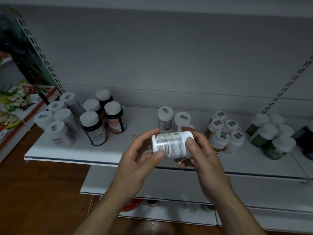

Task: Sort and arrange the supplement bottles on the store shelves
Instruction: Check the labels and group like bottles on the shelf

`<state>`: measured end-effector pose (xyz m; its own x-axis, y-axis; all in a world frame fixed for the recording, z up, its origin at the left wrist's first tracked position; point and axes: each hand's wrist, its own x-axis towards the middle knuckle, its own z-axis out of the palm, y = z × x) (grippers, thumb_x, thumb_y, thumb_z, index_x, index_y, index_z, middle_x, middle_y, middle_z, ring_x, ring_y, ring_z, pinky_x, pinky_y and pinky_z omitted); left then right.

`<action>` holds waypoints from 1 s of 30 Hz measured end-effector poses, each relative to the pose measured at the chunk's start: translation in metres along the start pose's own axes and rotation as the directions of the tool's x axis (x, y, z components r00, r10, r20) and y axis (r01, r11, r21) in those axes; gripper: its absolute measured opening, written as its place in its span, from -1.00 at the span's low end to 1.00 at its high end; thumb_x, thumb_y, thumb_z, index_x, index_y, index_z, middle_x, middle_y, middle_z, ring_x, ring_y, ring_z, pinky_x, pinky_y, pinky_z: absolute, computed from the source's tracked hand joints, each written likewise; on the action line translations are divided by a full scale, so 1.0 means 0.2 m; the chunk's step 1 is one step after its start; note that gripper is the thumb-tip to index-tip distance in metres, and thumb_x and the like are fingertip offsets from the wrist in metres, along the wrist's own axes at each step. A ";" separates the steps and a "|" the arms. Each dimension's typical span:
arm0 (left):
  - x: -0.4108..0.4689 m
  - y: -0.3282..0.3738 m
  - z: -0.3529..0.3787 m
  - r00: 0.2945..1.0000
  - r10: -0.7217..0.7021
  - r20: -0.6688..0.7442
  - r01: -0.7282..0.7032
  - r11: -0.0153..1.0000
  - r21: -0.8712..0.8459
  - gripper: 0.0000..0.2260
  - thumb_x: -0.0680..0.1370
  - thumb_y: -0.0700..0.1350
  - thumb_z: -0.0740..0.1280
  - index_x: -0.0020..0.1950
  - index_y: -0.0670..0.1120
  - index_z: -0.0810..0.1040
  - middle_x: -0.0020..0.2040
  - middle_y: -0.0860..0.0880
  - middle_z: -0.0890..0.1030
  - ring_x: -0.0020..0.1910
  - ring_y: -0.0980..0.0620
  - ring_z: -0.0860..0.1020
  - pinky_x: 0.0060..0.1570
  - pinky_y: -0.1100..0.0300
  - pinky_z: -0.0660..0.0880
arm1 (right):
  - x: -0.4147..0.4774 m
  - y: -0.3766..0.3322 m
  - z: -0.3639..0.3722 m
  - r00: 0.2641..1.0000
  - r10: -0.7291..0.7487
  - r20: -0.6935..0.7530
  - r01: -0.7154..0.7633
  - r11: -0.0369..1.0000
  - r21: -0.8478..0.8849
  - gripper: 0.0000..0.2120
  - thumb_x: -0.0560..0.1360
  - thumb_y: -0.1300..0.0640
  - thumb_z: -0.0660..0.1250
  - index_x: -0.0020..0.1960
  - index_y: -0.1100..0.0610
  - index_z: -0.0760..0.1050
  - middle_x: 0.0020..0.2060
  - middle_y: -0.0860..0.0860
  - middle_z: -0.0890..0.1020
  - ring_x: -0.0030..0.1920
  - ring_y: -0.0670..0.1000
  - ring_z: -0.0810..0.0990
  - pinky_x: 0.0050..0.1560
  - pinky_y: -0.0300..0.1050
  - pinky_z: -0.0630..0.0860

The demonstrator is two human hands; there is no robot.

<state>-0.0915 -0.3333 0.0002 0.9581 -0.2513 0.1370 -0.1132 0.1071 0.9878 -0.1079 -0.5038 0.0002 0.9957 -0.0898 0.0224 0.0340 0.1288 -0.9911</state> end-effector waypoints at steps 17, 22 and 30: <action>-0.01 -0.10 -0.17 0.995 0.002 0.101 -0.001 1.000 -0.010 -0.47 0.45 0.03 0.41 0.40 0.07 0.39 0.29 0.19 0.53 0.29 0.18 0.50 0.13 0.27 0.52 | -0.03 0.04 0.14 0.992 0.059 -0.114 -0.065 0.996 -0.055 -0.69 0.45 -0.08 0.29 0.16 -0.02 0.55 -0.13 -0.01 0.67 -0.33 0.01 0.60 -0.30 -0.18 0.55; 0.06 -0.07 -0.13 0.998 -0.007 0.061 0.009 0.999 -0.033 -0.71 0.54 -0.05 0.38 0.26 -0.01 0.53 0.12 0.12 0.65 0.11 0.16 0.60 -0.02 0.30 0.55 | 0.00 0.00 0.09 0.997 0.043 -0.068 -0.050 0.994 -0.101 -0.67 0.47 -0.06 0.26 0.21 -0.04 0.50 -0.02 0.00 0.67 -0.20 0.01 0.66 -0.25 -0.16 0.57; 0.12 -0.12 -0.07 0.998 -0.059 0.026 0.053 0.982 0.180 -0.47 0.38 0.25 0.41 0.32 0.19 0.43 0.19 0.23 0.58 0.19 0.19 0.55 0.13 0.25 0.51 | 0.11 0.00 0.02 0.983 0.035 -0.179 -0.054 0.994 -0.100 -0.64 0.40 -0.09 0.43 0.15 0.03 0.56 -0.19 0.00 0.67 -0.32 -0.05 0.60 -0.31 -0.19 0.53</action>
<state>-0.0625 -0.3291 -0.0215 0.9560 -0.2821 0.0808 -0.1076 -0.0808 0.9909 -0.0859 -0.5015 0.0014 0.9648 -0.2604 -0.0366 -0.0287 0.0341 -0.9990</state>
